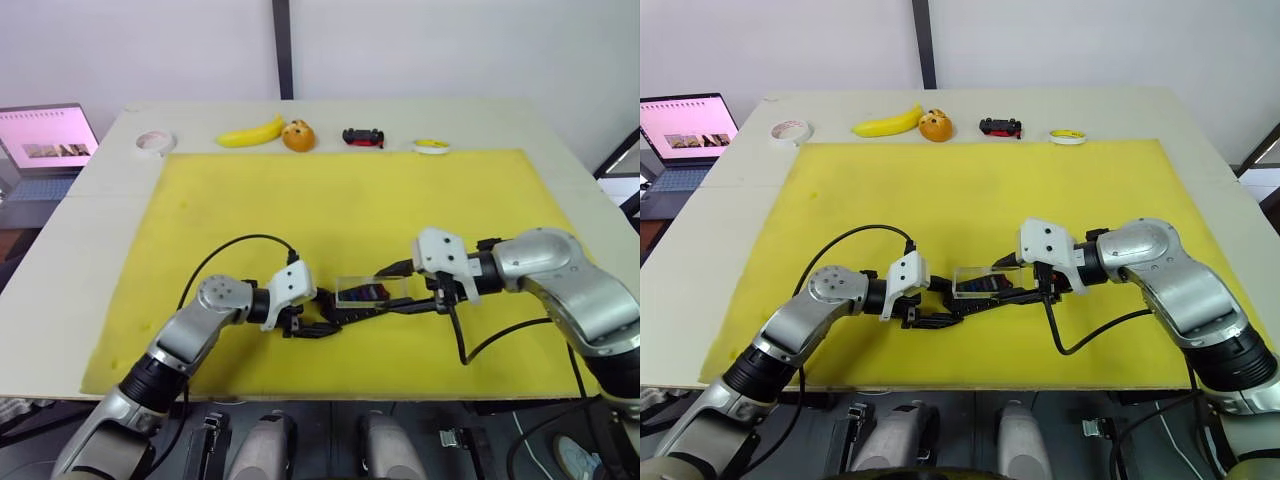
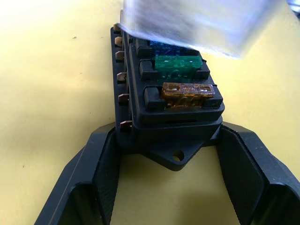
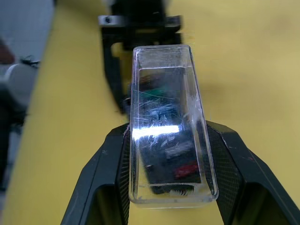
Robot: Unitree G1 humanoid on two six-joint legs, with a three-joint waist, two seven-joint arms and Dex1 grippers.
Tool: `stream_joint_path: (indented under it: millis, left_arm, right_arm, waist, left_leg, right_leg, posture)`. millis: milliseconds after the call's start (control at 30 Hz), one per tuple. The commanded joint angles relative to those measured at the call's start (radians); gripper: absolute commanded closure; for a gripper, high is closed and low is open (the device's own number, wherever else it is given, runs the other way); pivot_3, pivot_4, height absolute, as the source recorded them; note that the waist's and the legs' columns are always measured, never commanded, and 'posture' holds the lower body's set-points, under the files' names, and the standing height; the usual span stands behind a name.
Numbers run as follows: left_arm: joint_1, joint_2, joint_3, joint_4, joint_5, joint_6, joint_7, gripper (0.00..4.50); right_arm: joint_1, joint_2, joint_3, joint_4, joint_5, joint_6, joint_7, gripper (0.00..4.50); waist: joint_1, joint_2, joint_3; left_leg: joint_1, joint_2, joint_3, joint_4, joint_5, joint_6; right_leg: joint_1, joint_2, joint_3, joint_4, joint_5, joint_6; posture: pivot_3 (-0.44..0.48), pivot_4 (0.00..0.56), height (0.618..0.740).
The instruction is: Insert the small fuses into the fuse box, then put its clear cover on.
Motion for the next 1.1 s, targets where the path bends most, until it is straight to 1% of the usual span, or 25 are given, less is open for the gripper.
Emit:
stream_joint_path:
  millis: [33,267,400,567,700,833,967,1100]
  left_arm:
    - [-0.021,0.017,-0.027,0.034,0.024,-0.038,-0.068,1.97]
    - [-0.065,0.016,-0.038,0.116,0.04,-0.113,-0.166,1.97]
    - [-0.086,-0.001,-0.034,0.165,0.054,-0.142,-0.178,1.97]
    - [-0.098,-0.007,-0.035,0.184,0.058,-0.157,-0.19,1.97]
    - [-0.106,-0.009,-0.031,0.188,0.059,-0.157,-0.197,1.97]
    - [-0.109,-0.011,-0.026,0.19,0.063,-0.157,-0.197,1.97]
    - [-0.11,-0.016,-0.021,0.193,0.067,-0.156,-0.191,1.97]
    - [-0.103,-0.014,-0.017,0.195,0.069,-0.155,-0.186,1.97]
  right_arm:
    - [-0.043,-0.008,0.006,0.021,-0.025,-0.065,0.058,2.8]
    - [-0.094,0.026,0.024,0.069,-0.045,-0.083,0.087,2.8]
    - [-0.098,0.056,0.043,0.071,-0.061,-0.072,0.074,2.8]
    - [-0.094,0.086,0.065,0.047,-0.071,-0.038,0.051,2.8]
    - [-0.08,0.077,0.079,0.037,-0.092,-0.041,0.049,2.8]
    - [-0.061,0.058,0.096,0.058,-0.144,-0.097,0.055,2.8]
    - [-0.042,0.09,0.097,0.087,-0.176,-0.097,0.004,2.8]
    - [-0.012,0.088,0.104,0.096,-0.187,-0.123,0.007,2.8]
  waist:
    - [0.0,0.0,0.0]
    - [0.0,0.0,0.0]
    - [0.0,0.0,0.0]
    - [0.001,0.0,0.0]
    - [0.001,0.0,0.0]
    - [0.0,0.0,0.0]
    - [0.0,0.0,0.0]
    - [0.0,0.0,0.0]
  left_leg:
    - [0.0,0.0,0.0,0.0,0.0,0.0]
    - [0.0,0.0,0.0,0.0,0.0,0.0]
    - [0.0,0.0,0.0,0.0,0.0,0.0]
    - [-0.001,0.0,0.0,0.0,0.0,0.0]
    - [-0.001,0.0,0.0,0.0,0.0,0.0]
    - [-0.001,0.0,0.0,0.0,0.0,0.0]
    - [0.0,0.0,0.0,0.0,0.0,-0.001]
    - [0.0,0.0,0.0,0.0,0.0,-0.001]
  right_leg:
    - [0.0,0.0,0.0,0.0,0.0,0.0]
    - [-0.001,0.0,0.0,0.0,0.0,0.0]
    - [-0.001,0.0,0.0,0.0,0.0,0.0]
    - [-0.001,0.0,0.0,0.0,0.0,0.0]
    - [-0.001,0.0,0.0,0.0,0.0,0.0]
    - [-0.001,0.0,0.0,0.0,0.0,0.0]
    - [-0.001,0.0,0.0,0.0,0.0,0.0]
    - [-0.001,0.0,0.0,0.0,0.0,0.0]
  posture:
    - [0.0,0.15,0.74]
    - [0.0,0.15,0.74]
    - [0.0,0.15,0.74]
    - [0.0,0.15,0.74]
    - [0.0,0.15,0.74]
    - [0.0,0.15,0.74]
    - [0.0,0.15,0.74]
    - [0.0,0.15,0.74]
